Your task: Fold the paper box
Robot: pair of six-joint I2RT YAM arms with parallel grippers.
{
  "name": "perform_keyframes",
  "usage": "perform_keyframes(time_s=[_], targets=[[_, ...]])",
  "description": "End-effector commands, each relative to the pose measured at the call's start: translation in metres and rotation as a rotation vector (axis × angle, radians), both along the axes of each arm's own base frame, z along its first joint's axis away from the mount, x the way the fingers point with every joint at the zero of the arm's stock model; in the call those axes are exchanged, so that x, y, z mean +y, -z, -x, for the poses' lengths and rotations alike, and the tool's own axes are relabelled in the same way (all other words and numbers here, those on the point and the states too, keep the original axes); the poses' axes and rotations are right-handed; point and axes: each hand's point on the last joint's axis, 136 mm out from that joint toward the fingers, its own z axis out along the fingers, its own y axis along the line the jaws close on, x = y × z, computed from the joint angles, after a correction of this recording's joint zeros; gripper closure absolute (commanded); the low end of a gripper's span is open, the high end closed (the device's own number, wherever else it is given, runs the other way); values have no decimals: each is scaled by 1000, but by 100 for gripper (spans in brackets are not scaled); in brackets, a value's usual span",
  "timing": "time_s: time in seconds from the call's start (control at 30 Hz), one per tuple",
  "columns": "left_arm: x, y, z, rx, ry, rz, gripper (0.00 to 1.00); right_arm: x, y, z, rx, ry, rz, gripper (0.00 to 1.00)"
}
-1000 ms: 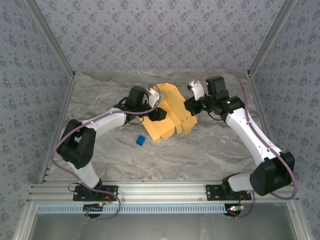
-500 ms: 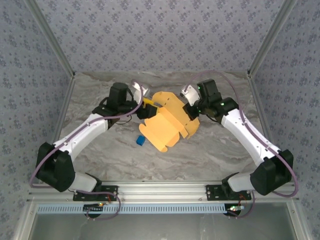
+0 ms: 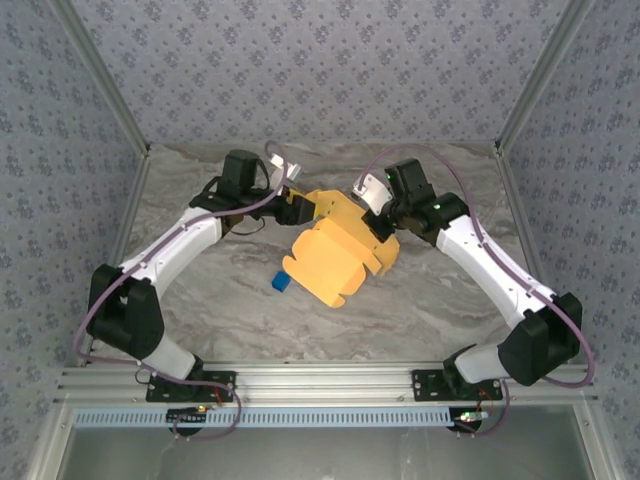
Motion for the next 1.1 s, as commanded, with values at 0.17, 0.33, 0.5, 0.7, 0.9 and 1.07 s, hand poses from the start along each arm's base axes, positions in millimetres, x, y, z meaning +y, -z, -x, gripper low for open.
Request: perform_keyframes(time_s=[0.17,0.33,0.5,0.7,0.9,1.07], targets=[[-6,-22,-15,-26,-10,11,42,11,-10,7,23,-53,-42,100],[-17,-26,-6,-46,67,32,41,13,-11,6,34,-50,-54,100],[-28,-28,11,-45,145,55,44,15,-13,0,34,-27,-66,100],[-36,-23,19,-28,172,77,47,16,-15,-8,30,3,-84,100],[-46,-19,15,-18,182,94,47,26,-20,-7,32,-15,-125,100],[-53,-16,12,-19,184,97,47,31,-21,-3,30,-42,-146,100]])
